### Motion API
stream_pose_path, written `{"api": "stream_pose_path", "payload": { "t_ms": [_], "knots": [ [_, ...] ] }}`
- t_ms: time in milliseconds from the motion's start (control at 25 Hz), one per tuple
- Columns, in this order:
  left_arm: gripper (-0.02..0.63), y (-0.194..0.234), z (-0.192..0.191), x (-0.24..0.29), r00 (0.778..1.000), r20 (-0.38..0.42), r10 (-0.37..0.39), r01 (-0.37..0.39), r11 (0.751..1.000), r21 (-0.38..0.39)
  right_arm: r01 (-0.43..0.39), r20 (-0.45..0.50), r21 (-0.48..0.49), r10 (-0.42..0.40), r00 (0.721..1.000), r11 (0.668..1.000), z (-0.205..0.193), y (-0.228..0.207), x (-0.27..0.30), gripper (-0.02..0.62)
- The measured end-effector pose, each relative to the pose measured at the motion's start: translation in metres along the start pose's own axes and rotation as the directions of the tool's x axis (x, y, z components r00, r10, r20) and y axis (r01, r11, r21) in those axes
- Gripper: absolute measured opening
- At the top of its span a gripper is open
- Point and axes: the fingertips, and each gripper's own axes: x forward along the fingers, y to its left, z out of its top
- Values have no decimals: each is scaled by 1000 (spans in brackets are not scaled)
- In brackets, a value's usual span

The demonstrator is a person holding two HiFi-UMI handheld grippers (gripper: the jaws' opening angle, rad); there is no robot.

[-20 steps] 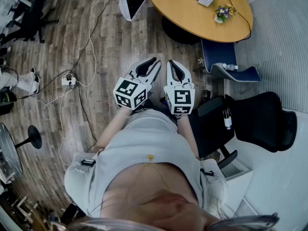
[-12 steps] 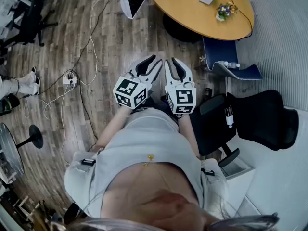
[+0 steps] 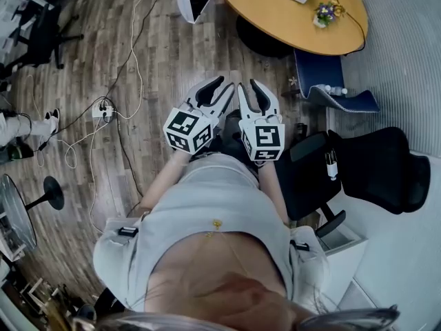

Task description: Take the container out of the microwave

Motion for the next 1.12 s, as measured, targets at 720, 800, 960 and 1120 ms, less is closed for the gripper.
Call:
{"api": "stream_pose_path", "payload": {
  "t_ms": [720,800,960,1120],
  "knots": [
    [126,25,15,45,1000,-3,13,-13,1000,-8,-14,13,-12,14,1000,1000,14,-33,43,120],
    [126,27,15,50,1000,-6,16,-16,1000,-12,-18,12,-11,18,1000,1000,15,-38,48,120],
    [126,33,18,61,1000,-16,19,-20,1000,-18,-21,11,-5,21,1000,1000,18,-46,58,120],
    [126,39,21,74,1000,-22,18,-18,1000,-18,-27,7,5,27,1000,1000,19,-54,71,120]
  ]
}}
